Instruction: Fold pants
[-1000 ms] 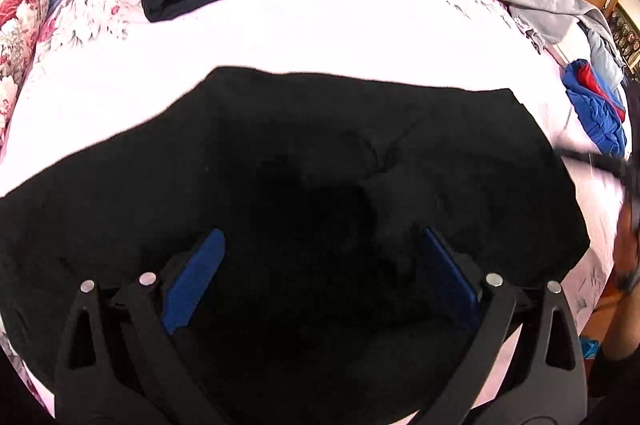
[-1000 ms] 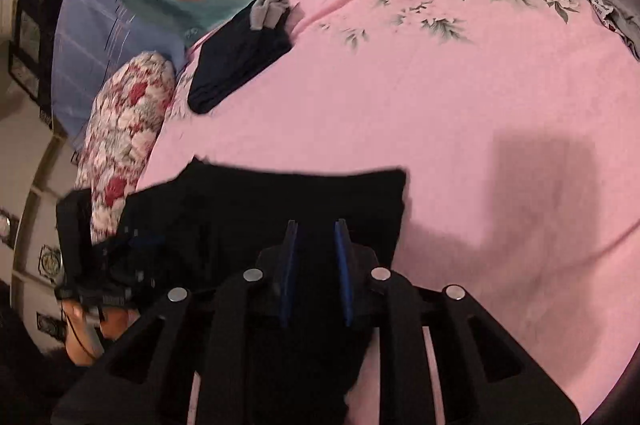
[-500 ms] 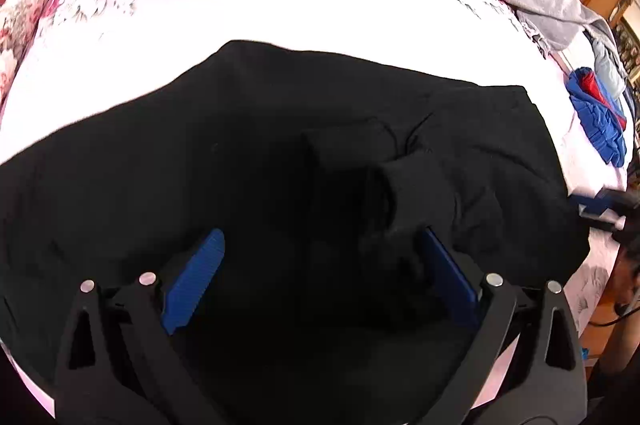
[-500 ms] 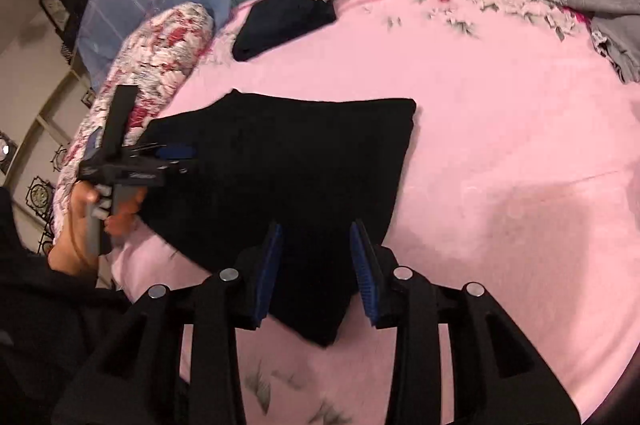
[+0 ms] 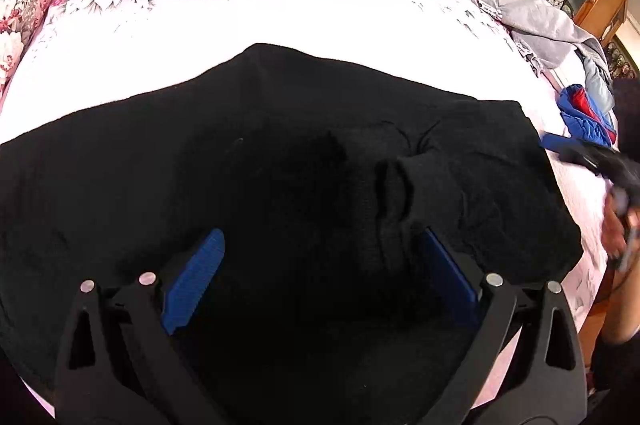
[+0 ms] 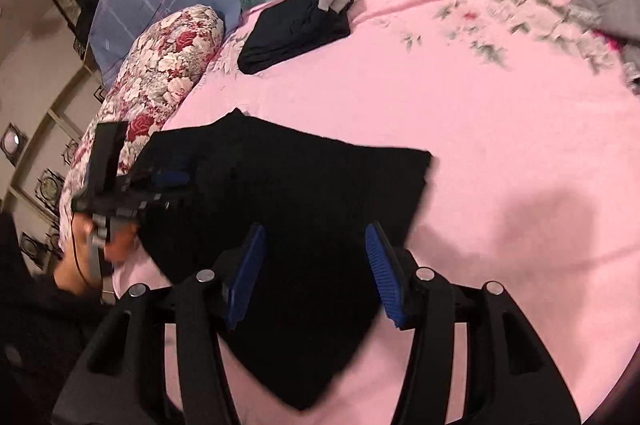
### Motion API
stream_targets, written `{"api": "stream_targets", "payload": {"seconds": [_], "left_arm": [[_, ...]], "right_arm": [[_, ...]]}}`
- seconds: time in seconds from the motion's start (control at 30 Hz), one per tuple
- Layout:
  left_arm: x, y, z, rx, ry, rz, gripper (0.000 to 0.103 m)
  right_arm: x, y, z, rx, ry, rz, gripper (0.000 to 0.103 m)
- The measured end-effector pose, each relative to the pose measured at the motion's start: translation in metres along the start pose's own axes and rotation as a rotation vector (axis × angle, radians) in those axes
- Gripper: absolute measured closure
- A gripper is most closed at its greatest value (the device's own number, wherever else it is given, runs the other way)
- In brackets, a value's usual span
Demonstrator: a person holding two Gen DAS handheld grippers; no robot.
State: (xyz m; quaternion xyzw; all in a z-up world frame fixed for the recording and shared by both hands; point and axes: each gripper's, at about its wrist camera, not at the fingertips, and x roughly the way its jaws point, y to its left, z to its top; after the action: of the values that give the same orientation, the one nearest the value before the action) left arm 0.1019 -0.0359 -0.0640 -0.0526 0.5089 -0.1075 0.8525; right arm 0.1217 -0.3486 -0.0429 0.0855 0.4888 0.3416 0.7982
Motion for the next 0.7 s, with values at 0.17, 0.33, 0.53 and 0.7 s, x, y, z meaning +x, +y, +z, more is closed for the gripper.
{"api": "stream_targets", "payload": {"seconds": [0.17,0.33,0.53,0.7], "left_arm": [[0.0,0.001,-0.001,0.001,-0.013,0.01,0.004],[0.0,0.0,-0.001,0.016,-0.02,0.009,0.003],[-0.021,0.011,-0.008,-0.048,-0.053,0.136,0.003],[-0.069,0.056,-0.031,-0.168,-0.152,0.244,0.003]], "right_arm": [[0.009,-0.053,0.029,0.234,-0.073,-0.133,0.052],[0.017,-0.02,0.007,0.139,-0.008,0.032,0.048],[-0.01,-0.033,0.001,0.265,-0.187,-0.284,0.05],[-0.001,0.01,-0.016,0.165,-0.122,-0.088,0.045]]}}
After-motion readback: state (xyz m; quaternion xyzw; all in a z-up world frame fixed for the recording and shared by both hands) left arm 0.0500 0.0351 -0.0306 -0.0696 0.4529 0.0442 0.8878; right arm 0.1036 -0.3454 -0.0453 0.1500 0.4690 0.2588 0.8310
